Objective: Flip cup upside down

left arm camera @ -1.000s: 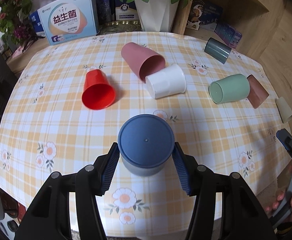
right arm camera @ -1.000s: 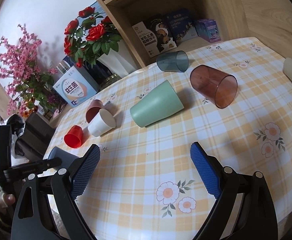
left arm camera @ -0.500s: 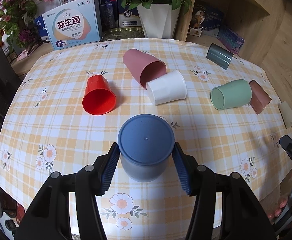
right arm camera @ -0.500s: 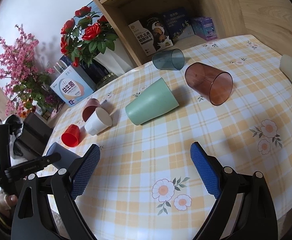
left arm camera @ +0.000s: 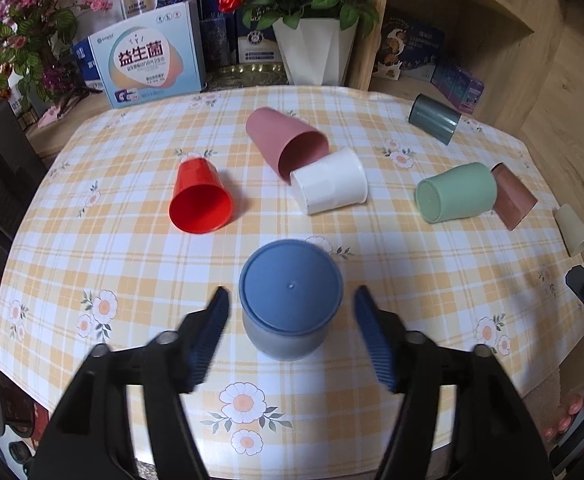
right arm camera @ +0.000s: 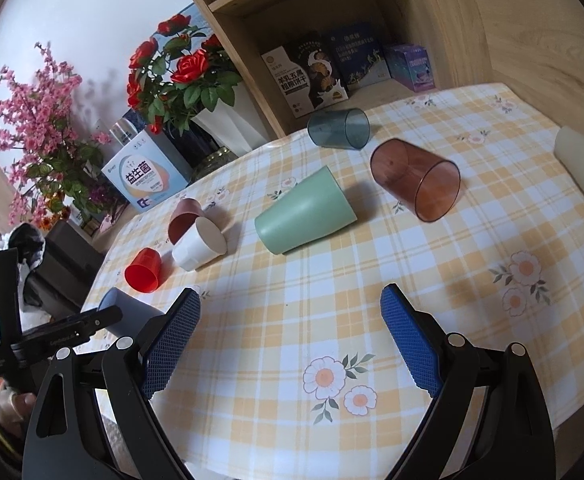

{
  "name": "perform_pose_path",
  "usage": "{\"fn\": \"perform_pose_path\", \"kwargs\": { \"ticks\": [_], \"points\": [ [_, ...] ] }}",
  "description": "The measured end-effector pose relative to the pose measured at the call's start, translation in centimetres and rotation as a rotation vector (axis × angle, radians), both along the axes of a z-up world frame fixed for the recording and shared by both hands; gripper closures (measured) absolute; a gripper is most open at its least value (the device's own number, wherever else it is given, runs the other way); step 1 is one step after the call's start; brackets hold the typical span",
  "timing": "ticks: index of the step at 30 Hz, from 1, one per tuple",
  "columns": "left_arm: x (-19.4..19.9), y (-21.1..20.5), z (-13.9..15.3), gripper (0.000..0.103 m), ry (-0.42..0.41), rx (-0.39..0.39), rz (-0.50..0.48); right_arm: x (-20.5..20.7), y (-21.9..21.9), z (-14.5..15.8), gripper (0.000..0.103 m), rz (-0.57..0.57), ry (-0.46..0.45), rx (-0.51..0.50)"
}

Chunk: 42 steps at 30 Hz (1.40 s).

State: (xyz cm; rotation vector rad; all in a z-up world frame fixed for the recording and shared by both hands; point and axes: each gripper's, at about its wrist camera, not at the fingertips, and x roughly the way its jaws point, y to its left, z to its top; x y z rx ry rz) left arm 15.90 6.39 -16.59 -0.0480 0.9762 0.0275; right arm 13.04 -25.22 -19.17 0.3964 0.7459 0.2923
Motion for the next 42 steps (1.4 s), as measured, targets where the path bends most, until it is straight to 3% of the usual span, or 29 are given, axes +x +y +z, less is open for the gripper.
{"fn": "perform_pose_path", "kwargs": {
  "ticks": [5, 11, 19, 24, 32, 42],
  "points": [
    [-1.4, -1.0, 3.0, 0.012, -0.075, 0.016, -0.022, -1.1, -1.0, 2.1, 0.014, -0.026, -0.014, 0.004],
    [-3.9, -1.7, 7.7, 0.008, -0.191, 0.015, -0.040, -3.0, -1.8, 6.0, 0.014, -0.046, -0.010, -0.054],
    [-9.0, -3.6, 14.8, 0.006, -0.360, 0.097, -0.044, -6.5, -1.2, 13.3, 0.014, -0.060, -0.100, -0.190],
    [-12.3, -4.3, 18.0, 0.006, -0.438, 0.097, -0.054, -8.3, -0.2, 16.5, 0.014, -0.061, -0.138, -0.239],
    [-15.8, -4.1, 19.8, 0.006, -0.492, 0.100, -0.040, -11.2, 1.5, 18.8, 0.014, -0.056, -0.204, -0.314],
    [-16.1, -4.0, 19.7, 0.006, -0.483, 0.082, -0.030, -11.9, 1.7, 19.4, 0.014, -0.061, -0.210, -0.329]
  ]
}}
